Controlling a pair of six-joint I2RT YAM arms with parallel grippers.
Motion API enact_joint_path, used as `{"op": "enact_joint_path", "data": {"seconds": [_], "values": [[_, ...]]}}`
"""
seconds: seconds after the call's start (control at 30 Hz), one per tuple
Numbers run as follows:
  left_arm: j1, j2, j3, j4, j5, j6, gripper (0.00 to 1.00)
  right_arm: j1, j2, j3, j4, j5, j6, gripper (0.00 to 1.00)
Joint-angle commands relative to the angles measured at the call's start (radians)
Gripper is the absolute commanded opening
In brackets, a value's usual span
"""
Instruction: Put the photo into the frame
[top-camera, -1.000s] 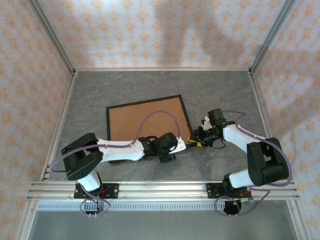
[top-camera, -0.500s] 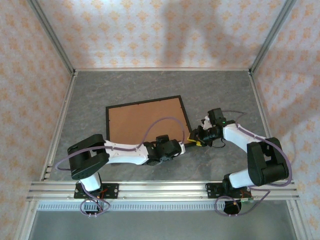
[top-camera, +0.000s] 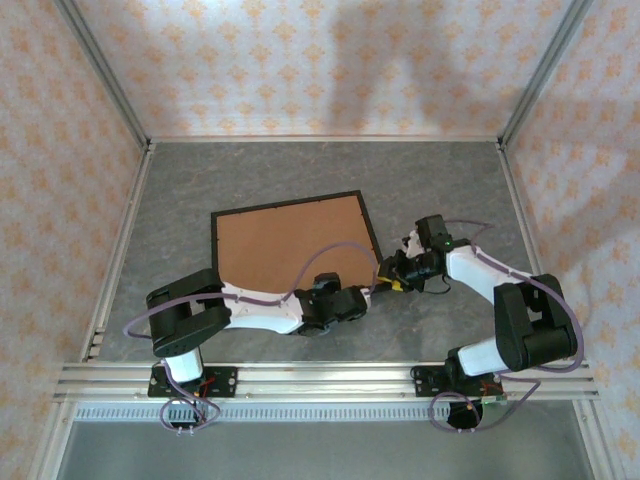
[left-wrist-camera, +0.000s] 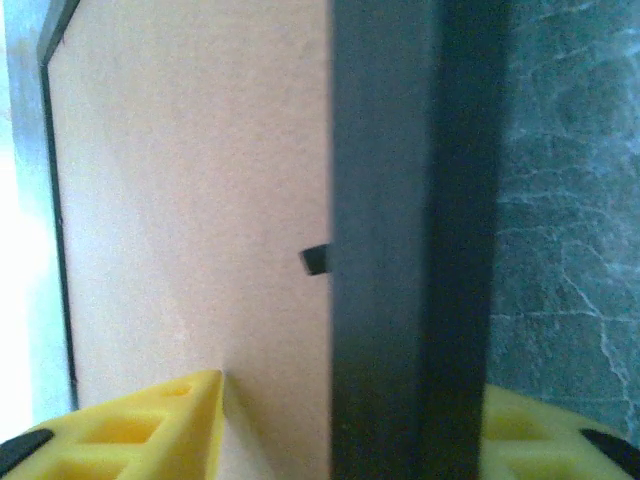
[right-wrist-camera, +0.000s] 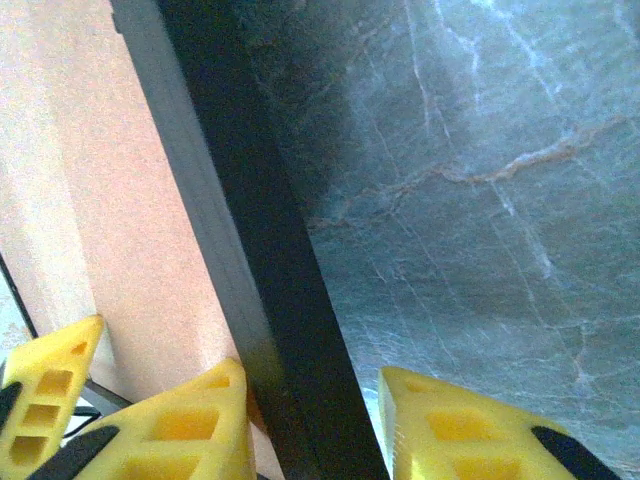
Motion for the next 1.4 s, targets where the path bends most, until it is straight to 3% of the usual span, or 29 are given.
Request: {"op": "enact_joint_path", "data": {"seconds": [0.0,0.23,0.47,0.7,1.07,1.37], "values": [[-0.007,-0.003,-0.003,0.055,-0.08,0.015,0.42,0.006,0.007,0.036,-0.035,0.007,0.035,0.32],[-0.007,-0.044,-0.028,0.086,-0.133,0.041,0.27,0.004,0.014,0.074,-0.095,0.043,0.009,0.41],[-0.007,-0.131,-0.019,0.061,-0.188,0.056,0.13,-0.058,-0.078,0.247,-0.26,0.12,-0.057,0.52],[0.002,-0.247,0.016,0.007,-0.203,0.057,0.01,-0.073,-0.159,0.478,-0.342,0.381,-0.08,0.56],[0.081,-0.364,0.16,-0.149,-0.189,0.049,0.0,-0.073,-0.174,0.634,-0.283,0.626,-0.077,0.65],[0.193,-0.427,0.359,-0.284,-0.148,-0.053,0.0,-0.073,-0.23,0.646,-0.257,0.771,-0.107,0.7]]}}
